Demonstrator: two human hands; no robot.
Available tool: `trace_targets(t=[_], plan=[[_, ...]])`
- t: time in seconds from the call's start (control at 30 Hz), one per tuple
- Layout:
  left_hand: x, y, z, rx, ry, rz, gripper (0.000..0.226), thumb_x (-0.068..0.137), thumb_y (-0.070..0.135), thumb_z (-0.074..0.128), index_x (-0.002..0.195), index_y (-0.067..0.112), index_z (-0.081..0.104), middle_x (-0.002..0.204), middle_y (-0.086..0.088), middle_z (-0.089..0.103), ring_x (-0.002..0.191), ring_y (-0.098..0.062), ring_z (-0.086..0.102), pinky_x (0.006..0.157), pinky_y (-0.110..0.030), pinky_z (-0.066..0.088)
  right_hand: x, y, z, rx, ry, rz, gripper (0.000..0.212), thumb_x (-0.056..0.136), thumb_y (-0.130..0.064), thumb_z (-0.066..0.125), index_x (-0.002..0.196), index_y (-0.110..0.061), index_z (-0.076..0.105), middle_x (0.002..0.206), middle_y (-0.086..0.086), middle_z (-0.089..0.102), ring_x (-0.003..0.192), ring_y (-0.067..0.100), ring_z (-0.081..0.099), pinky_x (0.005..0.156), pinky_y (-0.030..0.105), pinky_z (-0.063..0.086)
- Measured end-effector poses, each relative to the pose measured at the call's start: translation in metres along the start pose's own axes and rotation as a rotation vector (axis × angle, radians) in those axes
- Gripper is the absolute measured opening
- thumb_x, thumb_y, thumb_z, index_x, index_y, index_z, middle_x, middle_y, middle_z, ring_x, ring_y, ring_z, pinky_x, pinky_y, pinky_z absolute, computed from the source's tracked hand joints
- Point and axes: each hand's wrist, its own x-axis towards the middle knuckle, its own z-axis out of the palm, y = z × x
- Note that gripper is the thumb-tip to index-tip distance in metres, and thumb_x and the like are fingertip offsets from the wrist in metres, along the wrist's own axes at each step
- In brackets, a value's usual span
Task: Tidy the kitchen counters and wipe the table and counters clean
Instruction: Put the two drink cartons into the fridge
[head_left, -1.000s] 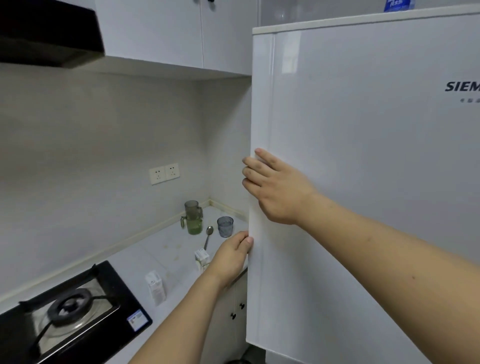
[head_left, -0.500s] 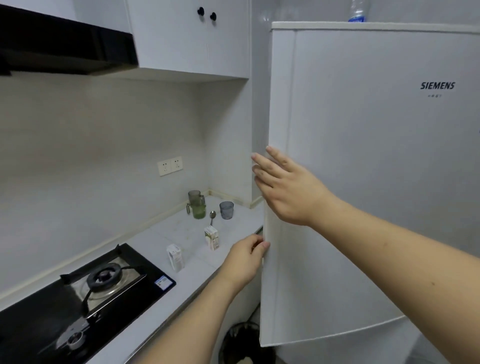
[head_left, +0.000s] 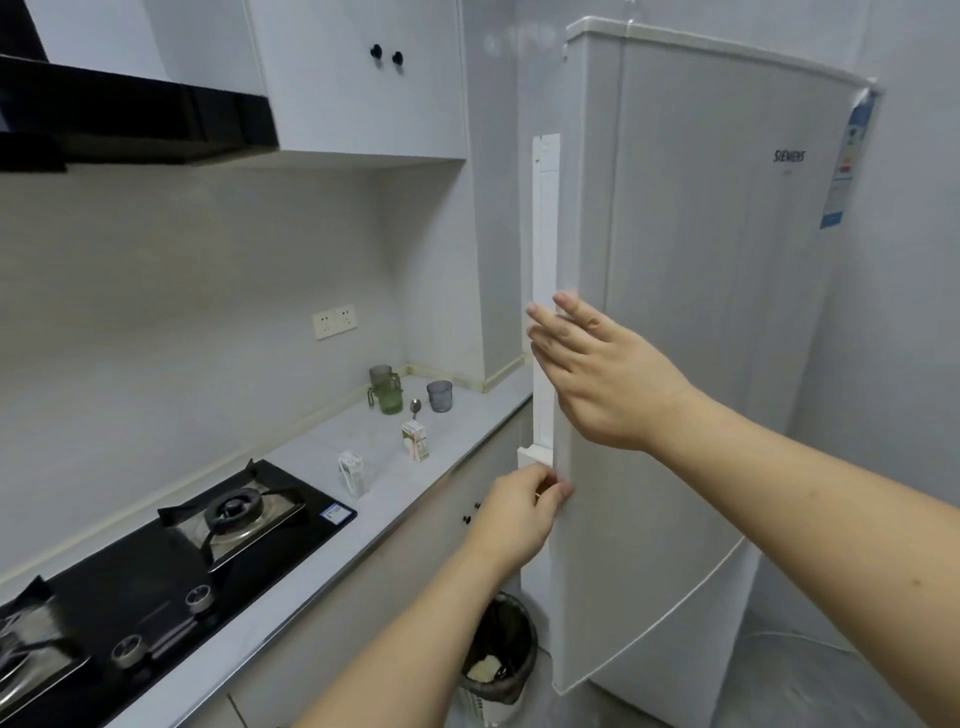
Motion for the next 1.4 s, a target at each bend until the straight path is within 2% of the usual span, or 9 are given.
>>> trace_targets(t=[0.2,0.37,0.47,0.57,0.67,0.73,1.0,1.13,1.4], plan=[[-0.017,0.008,0.01,-0.033,-0.003,-0.022,0.023,0.092,0.037,0.056,0.083,0.018,0.066,0.078,-0.002,0.067,0.078,-0.023,0.063,0.075,-0.041,0.05,-0.015,0.0,-0.019,0.009,-0.077,0.037,0.058,0.086,-0.017,0.023,0.124,0.008,0.058,0.131,0.021,0.058,0.132,0.032,0.045,0.114,0.046,0.018],[-0.015,-0.001,-0.007,-0.258,-0.262,-0.118,0.018,0.091,0.036,0.058,0.102,0.031,0.071,0.103,0.003,0.072,0.1,-0.015,0.066,0.098,-0.039,0.049,0.01,-0.018,-0.024,0.05,-0.015,0.145,0.059,0.088,-0.015,0.017,0.129,0.005,0.054,0.138,0.02,0.051,0.135,0.036,0.04,0.115,0.049,0.014],[-0.007,-0.015,-0.028,-0.161,-0.409,-0.157,0.026,0.094,0.028,0.057,0.118,0.023,0.065,0.118,0.001,0.068,0.107,-0.01,0.063,0.102,-0.03,0.046,0.045,-0.047,-0.012,0.167,0.019,0.218,0.06,0.084,-0.017,0.021,0.126,0.008,0.056,0.135,0.022,0.053,0.132,0.038,0.043,0.114,0.049,0.014],[0.012,-0.057,-0.073,0.084,-0.373,-0.18,0.035,0.096,0.027,0.054,0.13,0.018,0.058,0.132,0.004,0.059,0.117,-0.009,0.055,0.1,-0.023,0.04,0.092,-0.082,0.008,0.298,-0.04,0.31,0.062,0.081,-0.019,0.021,0.127,0.004,0.055,0.137,0.02,0.051,0.133,0.037,0.041,0.115,0.049,0.012],[0.04,-0.12,-0.136,0.273,-0.308,-0.243,0.038,0.095,0.029,0.054,0.131,0.016,0.056,0.135,0.001,0.056,0.12,-0.012,0.053,0.102,-0.024,0.039,0.138,-0.114,0.048,0.4,-0.229,0.348,0.059,0.09,-0.016,0.022,0.148,-0.002,0.023,0.155,0.014,0.02,0.145,0.031,0.014,0.118,0.047,0.0],[0.062,-0.162,-0.174,0.351,-0.298,-0.311,0.042,0.095,0.031,0.054,0.134,0.015,0.052,0.138,0.0,0.052,0.124,-0.015,0.05,0.103,-0.026,0.038,0.163,-0.133,0.076,0.472,-0.375,0.369,0.062,0.092,-0.016,0.033,0.15,-0.006,0.013,0.157,0.012,0.012,0.145,0.03,0.01,0.119,0.046,0.001],[0.186,-0.295,-0.259,0.409,-0.245,-0.506,0.065,0.088,0.038,0.062,0.144,0.013,0.039,0.146,-0.006,0.044,0.131,-0.022,0.044,0.104,-0.029,0.035,0.27,-0.199,0.213,0.694,-0.685,0.248,0.071,0.088,-0.013,0.048,0.15,-0.014,0.012,0.155,0.007,0.019,0.14,0.028,0.024,0.116,0.043,0.016],[0.244,-0.339,-0.263,0.474,-0.26,-0.568,0.071,0.088,0.036,0.062,0.147,0.012,0.031,0.15,-0.006,0.038,0.134,-0.022,0.04,0.101,-0.028,0.034,0.306,-0.219,0.292,0.875,-0.827,0.203,0.069,0.091,-0.014,0.047,0.151,-0.012,0.013,0.156,0.007,0.017,0.14,0.03,0.025,0.113,0.042,0.025],[0.324,-0.415,-0.237,0.641,-0.337,-0.656,0.064,0.088,0.033,0.061,0.141,0.008,0.035,0.141,-0.01,0.041,0.124,-0.025,0.046,0.094,-0.032,0.04,0.346,-0.273,0.435,0.85,-0.925,0.018,0.071,0.09,-0.017,0.049,0.151,-0.017,0.012,0.156,0.007,0.017,0.138,0.03,0.028,0.114,0.043,0.022]])
